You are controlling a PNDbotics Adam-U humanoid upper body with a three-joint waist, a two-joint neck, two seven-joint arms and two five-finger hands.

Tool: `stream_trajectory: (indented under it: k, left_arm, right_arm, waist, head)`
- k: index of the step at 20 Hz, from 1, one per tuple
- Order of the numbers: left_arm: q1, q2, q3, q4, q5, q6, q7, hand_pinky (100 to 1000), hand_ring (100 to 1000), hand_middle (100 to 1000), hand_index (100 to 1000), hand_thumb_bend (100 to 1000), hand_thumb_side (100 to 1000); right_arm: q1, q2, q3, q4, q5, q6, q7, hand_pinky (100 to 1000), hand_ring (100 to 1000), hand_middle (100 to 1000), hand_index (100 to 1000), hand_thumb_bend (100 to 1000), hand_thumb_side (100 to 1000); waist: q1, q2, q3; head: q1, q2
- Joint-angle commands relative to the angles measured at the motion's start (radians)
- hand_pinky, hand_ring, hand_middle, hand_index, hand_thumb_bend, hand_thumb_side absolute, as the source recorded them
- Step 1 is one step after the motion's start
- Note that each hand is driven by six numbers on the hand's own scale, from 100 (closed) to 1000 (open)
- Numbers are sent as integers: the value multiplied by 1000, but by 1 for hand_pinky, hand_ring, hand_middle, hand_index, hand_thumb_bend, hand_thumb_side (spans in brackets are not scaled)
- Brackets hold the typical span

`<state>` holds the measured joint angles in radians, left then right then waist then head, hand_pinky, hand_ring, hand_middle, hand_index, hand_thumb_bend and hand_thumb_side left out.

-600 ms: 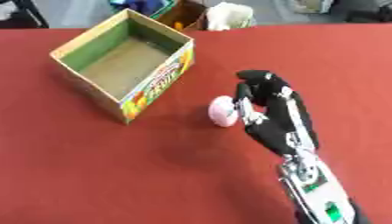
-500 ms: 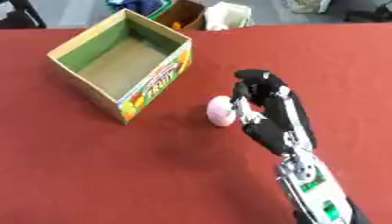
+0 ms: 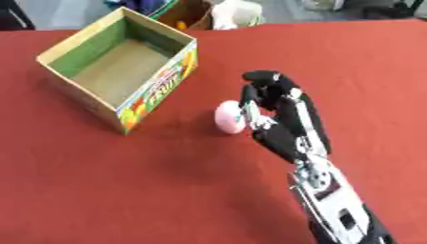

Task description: Pick up objects on the table and place them in the box.

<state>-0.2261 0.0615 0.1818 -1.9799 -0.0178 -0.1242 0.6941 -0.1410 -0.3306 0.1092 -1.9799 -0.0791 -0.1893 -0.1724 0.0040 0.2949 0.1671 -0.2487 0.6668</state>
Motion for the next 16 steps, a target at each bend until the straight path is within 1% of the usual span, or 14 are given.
stream_trajectory:
  k: [1,2,4,8,9,10,11,12,14,15,16]
  left_arm:
    - [-7,13,5,-20,0,0,-5,377,298,342,492,100,475]
    - [-7,14,5,-20,0,-1,-5,377,298,342,492,100,475]
    - [-7,15,6,-20,-1,0,-5,377,298,342,492,100,475]
    - [-6,19,6,-20,-2,1,-5,377,298,342,492,100,474]
    - [-5,20,6,-20,-2,1,-4,377,298,342,492,100,471]
    - [-5,21,6,-20,-2,0,-4,377,298,342,492,100,474]
    - [-5,22,6,-20,-2,0,-4,377,298,342,492,100,474]
    - [-4,22,6,-20,-2,0,-4,377,298,342,492,100,475]
    - [-3,23,6,-20,-3,0,-4,377,298,342,491,100,474]
    - [-3,23,6,-20,-3,0,-2,376,298,342,491,100,473]
    - [-3,23,6,-20,-4,0,-1,376,298,342,491,100,473]
  right_arm:
    - [-12,-26,-13,-20,15,-1,2,444,499,496,720,100,351]
    - [-14,-35,-15,-20,22,1,2,450,505,502,726,100,372]
    - [-19,-62,-24,-20,45,9,3,477,532,528,753,100,463]
    - [-33,-146,-48,-20,100,25,30,527,592,589,804,100,611]
    - [-36,-168,-54,-20,115,27,43,543,613,612,817,100,679]
    - [-38,-192,-61,-20,129,32,57,554,629,639,824,117,686]
    - [-40,-216,-67,-20,144,38,71,563,642,658,834,134,721]
    - [-42,-240,-73,-20,159,44,86,573,653,669,843,154,755]
    - [-45,-287,-84,-20,188,54,112,584,667,682,857,178,794]
    - [-47,-310,-89,-20,202,58,126,593,679,692,863,185,807]
    - [-49,-333,-93,-20,216,62,139,597,686,703,873,182,799]
  waist:
    - [0,-20,-1]
    - [-1,-21,0]
    - [-3,-22,0]
    - [-7,-24,-1]
    - [-8,-25,-1]
    - [-9,-25,-2]
    - [-10,-26,-2]
    - [-10,-26,-2]
    - [-10,-26,-1]
    - [-10,-27,-1]
    - [-10,-27,-1]
  head:
    - [8,2]
    - [13,2]
    - [26,3]
    - [49,7]
    - [53,8]
    - [58,9]
    - [61,11]
    - [63,12]
    - [64,11]
    - [63,9]
    - [63,7]
